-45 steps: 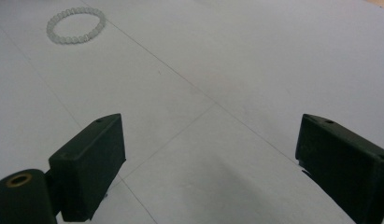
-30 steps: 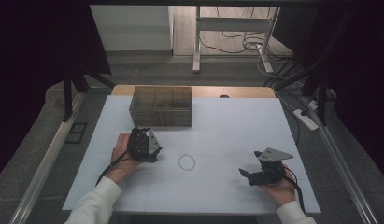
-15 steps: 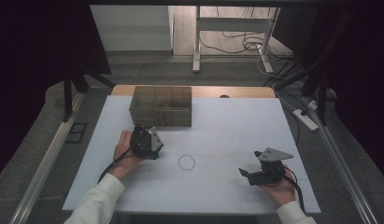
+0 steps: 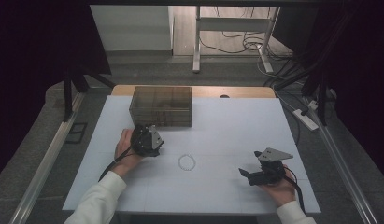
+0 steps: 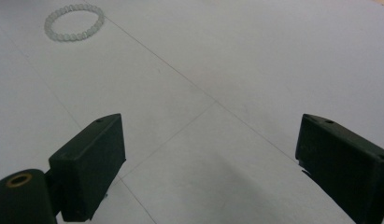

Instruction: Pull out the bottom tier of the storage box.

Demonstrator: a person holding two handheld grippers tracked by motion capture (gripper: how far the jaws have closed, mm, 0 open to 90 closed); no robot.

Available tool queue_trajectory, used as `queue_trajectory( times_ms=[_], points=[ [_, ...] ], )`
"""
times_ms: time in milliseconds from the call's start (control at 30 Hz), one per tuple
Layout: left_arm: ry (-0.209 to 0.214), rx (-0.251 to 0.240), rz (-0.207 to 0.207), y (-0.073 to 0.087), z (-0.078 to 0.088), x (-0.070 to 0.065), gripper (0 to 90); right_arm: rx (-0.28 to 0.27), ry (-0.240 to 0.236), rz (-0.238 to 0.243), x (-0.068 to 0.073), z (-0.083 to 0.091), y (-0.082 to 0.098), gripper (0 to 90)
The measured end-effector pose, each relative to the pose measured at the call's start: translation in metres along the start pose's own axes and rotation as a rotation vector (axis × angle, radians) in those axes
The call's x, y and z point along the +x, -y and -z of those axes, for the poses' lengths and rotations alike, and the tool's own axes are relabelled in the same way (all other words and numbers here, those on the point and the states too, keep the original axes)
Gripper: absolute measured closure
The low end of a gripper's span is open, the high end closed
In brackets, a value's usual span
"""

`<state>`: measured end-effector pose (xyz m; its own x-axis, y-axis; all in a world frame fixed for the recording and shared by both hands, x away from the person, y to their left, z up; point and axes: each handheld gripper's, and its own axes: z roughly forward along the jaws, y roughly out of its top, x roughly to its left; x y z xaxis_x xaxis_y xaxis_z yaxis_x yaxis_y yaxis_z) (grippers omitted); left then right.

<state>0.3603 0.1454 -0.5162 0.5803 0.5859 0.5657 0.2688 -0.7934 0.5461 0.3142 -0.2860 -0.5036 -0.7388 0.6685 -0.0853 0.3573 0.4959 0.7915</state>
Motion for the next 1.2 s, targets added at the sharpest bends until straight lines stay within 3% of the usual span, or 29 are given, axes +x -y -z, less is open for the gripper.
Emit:
queue_trajectory(
  times_ms=[1200],
  points=[
    [-0.068,0.041,-0.051,-0.003,-0.024,-0.005,29.6,0.009,0.007,0.005,0.0,-0.001,0.001,8.3]
  ],
)
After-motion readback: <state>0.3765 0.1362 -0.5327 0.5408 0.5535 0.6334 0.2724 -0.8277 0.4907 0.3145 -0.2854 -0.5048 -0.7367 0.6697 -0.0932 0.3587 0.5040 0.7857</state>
